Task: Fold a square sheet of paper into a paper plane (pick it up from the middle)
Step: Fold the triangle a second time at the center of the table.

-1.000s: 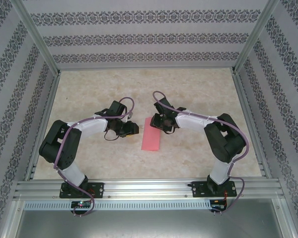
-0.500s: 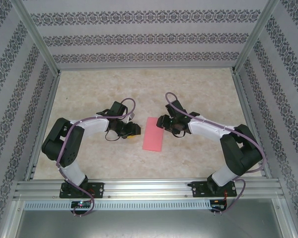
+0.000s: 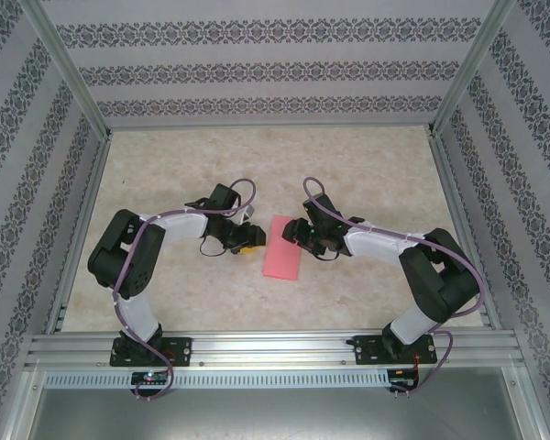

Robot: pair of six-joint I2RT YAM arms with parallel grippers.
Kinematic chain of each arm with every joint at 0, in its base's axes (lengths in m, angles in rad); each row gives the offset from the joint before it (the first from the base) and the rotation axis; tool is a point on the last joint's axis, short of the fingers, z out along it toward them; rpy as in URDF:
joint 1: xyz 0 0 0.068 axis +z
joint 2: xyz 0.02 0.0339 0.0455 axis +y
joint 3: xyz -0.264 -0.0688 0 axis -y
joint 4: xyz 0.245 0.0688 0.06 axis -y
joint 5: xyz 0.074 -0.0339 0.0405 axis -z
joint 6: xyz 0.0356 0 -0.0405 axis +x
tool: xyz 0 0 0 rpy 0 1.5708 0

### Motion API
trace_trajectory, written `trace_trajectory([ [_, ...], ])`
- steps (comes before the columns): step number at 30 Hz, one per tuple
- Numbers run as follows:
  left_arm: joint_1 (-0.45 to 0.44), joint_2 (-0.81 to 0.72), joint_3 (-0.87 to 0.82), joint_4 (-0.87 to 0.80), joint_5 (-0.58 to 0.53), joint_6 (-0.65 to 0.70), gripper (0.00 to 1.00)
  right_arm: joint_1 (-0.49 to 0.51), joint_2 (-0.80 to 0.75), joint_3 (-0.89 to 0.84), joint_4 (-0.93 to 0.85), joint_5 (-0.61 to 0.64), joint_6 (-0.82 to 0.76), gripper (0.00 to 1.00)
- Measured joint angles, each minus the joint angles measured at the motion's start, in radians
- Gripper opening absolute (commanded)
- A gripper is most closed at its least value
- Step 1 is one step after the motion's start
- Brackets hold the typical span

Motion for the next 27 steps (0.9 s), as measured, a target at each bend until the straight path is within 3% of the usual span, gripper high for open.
trace_trajectory([
  [27,-0.048,0.095,0.067,0.017,0.073,-0.011,0.47,0.000,-0.080,-0.131,0.032,0.026,0.045,0.56],
])
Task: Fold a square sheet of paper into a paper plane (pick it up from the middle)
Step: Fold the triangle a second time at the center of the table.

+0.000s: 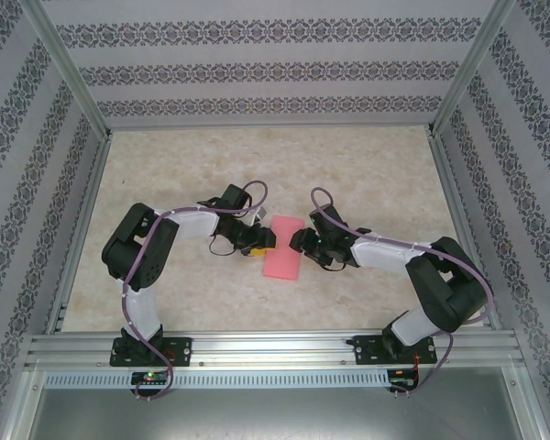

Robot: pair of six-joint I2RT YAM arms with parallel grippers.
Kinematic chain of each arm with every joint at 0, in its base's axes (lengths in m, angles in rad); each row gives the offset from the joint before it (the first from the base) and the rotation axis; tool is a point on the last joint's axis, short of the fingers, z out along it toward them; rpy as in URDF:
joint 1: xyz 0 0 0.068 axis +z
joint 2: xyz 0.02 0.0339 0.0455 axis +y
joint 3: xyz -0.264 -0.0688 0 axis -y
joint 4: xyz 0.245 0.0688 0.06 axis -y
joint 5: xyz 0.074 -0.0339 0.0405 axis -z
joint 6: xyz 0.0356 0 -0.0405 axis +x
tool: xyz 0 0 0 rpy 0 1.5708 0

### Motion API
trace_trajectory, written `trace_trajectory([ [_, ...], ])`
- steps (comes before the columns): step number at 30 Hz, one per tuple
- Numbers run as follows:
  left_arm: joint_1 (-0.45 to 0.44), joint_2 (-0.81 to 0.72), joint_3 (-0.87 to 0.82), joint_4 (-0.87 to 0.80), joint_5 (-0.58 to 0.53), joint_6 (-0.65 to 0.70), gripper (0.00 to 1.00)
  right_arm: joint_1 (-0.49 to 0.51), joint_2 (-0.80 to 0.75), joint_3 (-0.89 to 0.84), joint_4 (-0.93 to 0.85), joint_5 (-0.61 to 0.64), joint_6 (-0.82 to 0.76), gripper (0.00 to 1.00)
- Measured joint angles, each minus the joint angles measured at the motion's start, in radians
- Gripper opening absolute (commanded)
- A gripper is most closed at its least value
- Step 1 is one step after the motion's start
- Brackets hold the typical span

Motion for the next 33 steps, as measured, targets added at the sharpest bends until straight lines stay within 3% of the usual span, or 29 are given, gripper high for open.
trace_trajectory([
  [13,-0.003,0.004,0.005,0.032,0.031,-0.025,0.36,0.018,-0.069,-0.056,0.017,0.031,0.014,0.57],
  [21,-0.003,0.004,0.021,0.035,0.051,-0.039,0.35,0.065,-0.221,-0.100,0.033,0.105,-0.018,0.66],
  [26,-0.003,0.005,0.050,0.038,0.056,-0.043,0.35,0.106,-0.369,-0.182,0.074,0.203,-0.086,0.76],
  [33,-0.003,0.024,0.067,0.039,0.060,-0.053,0.35,0.143,-0.509,-0.238,0.071,0.282,-0.269,0.74],
])
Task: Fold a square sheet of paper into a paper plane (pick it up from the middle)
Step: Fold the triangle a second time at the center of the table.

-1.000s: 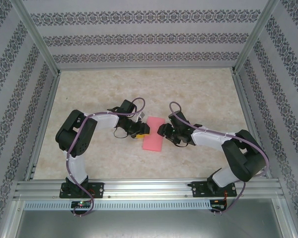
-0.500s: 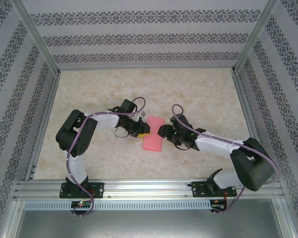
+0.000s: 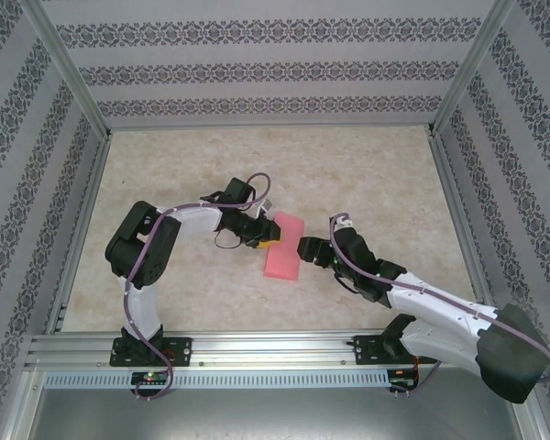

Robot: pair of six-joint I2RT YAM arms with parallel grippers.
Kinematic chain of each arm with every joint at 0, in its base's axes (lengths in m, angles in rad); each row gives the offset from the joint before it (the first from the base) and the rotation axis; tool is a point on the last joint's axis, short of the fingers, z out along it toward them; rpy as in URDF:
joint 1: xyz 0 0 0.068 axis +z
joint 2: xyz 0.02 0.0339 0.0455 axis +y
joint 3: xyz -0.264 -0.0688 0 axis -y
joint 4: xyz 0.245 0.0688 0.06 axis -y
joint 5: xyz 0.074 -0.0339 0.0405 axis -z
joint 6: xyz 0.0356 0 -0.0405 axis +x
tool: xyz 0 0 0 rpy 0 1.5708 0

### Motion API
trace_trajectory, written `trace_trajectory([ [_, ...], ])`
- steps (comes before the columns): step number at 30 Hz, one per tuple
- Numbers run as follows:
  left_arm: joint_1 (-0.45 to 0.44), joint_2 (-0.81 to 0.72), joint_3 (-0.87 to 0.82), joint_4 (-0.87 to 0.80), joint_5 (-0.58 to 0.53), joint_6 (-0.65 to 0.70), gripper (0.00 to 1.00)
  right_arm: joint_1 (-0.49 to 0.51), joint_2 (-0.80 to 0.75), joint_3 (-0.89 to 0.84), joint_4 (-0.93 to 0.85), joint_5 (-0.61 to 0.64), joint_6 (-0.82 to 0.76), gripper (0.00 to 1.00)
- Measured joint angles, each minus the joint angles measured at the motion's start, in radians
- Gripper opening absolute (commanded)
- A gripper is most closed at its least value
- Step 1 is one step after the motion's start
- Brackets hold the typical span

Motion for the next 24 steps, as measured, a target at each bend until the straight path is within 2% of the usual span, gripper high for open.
trace_trajectory([
  [4,0.000,0.005,0.005,-0.002,-0.001,-0.008,0.34,0.062,0.034,0.040,-0.045,0.015,-0.138,0.69],
  [9,0.000,0.006,0.025,-0.003,-0.008,-0.012,0.34,0.277,0.103,0.073,-0.042,0.128,-0.331,0.67],
  [16,0.000,0.008,0.033,-0.010,-0.012,-0.015,0.34,0.460,0.344,0.199,-0.072,0.323,-0.523,0.67],
  [19,0.000,0.009,0.033,-0.011,-0.012,-0.015,0.34,0.513,0.447,0.262,-0.078,0.400,-0.572,0.68],
  [24,0.000,0.009,0.033,-0.013,-0.012,-0.015,0.34,0.543,0.584,0.353,-0.094,0.516,-0.612,0.68],
])
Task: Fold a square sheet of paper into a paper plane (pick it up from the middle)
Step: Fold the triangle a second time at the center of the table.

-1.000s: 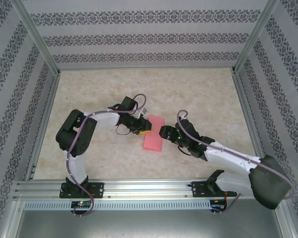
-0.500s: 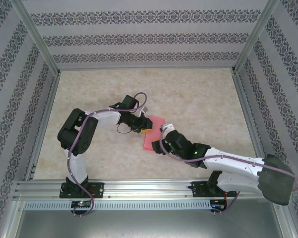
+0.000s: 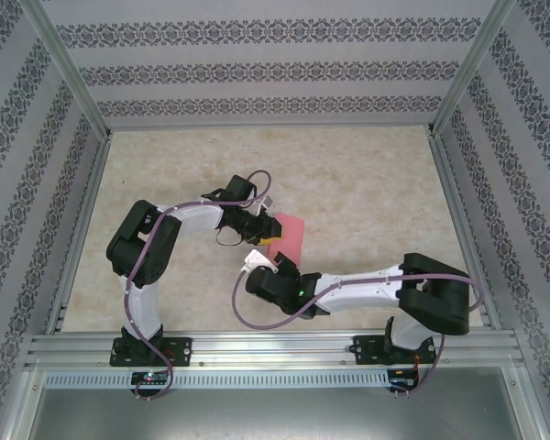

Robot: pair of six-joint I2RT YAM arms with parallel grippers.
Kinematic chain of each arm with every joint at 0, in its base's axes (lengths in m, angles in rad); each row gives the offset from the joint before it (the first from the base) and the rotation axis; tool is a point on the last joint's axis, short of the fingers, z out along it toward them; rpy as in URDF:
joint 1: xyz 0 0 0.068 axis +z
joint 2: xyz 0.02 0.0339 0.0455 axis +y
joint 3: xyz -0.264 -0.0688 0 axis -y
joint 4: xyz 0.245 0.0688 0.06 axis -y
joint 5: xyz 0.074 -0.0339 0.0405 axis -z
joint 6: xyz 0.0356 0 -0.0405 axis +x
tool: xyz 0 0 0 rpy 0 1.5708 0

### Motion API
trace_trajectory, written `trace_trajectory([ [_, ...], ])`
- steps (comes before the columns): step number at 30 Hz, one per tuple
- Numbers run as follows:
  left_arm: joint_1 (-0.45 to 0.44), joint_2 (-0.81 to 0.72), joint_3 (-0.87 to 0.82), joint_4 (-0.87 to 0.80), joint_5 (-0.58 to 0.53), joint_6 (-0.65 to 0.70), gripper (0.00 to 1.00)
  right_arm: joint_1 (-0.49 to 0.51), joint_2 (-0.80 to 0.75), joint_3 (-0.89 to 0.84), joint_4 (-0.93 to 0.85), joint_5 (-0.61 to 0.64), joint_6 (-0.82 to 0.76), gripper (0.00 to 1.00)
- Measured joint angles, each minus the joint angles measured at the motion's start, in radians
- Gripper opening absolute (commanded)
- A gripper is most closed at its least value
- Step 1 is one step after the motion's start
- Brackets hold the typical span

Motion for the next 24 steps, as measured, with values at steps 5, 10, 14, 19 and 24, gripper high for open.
trace_trajectory([
  [5,0.000,0.000,0.000,-0.004,0.000,0.000,0.34,0.002,0.095,0.048,-0.031,0.080,-0.007,0.65],
  [10,0.000,0.000,0.000,-0.004,0.000,0.000,0.34,0.008,0.128,0.061,-0.057,0.128,-0.004,0.56],
  [14,0.000,0.000,0.000,-0.005,0.000,0.000,0.34,0.013,0.128,0.064,-0.062,0.155,0.009,0.47],
  [19,0.000,0.000,0.000,-0.010,0.000,0.000,0.34,0.013,0.112,0.064,-0.064,0.165,0.015,0.32],
  [24,0.000,0.000,0.000,-0.020,0.000,0.000,0.35,0.013,0.086,0.064,-0.064,0.186,0.041,0.16],
])
